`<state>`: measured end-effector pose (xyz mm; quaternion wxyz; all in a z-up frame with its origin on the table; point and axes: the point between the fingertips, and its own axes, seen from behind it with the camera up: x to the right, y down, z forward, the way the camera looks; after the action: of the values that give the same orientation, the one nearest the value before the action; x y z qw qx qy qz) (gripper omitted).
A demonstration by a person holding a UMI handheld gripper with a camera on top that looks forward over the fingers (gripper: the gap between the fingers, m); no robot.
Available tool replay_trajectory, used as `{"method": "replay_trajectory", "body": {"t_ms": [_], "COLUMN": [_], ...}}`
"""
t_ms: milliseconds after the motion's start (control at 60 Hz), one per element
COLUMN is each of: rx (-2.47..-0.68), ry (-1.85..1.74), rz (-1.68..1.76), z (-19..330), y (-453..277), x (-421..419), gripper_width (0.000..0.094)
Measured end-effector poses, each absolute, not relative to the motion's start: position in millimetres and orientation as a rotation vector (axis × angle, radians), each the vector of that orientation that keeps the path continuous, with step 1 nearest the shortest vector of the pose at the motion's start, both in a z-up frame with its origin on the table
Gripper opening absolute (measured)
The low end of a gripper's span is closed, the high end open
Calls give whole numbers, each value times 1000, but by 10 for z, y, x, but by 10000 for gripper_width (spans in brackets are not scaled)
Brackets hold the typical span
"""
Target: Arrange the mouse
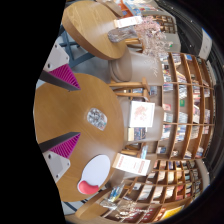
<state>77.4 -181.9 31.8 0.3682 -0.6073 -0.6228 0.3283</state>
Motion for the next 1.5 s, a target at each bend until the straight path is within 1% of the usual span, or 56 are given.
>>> {"method": "replay_trajectory", "body": {"t_ms": [217,400,550,1250,1433,1500], "rx": [-1610,-1637,-1699,-1724,-1713,-1710], "ry": [-1648,-1652,-1668,-1670,-1675,-1673], "rz": [800,790,798,784,787,789], "z": [38,-31,-142,-150,-145,-150], "y": [-1769,-1705,-1723,-1718,-1709,-1702], "x": [600,350,112,-916,-983,-996], "gripper_width": [853,851,848,854,845,817]}}
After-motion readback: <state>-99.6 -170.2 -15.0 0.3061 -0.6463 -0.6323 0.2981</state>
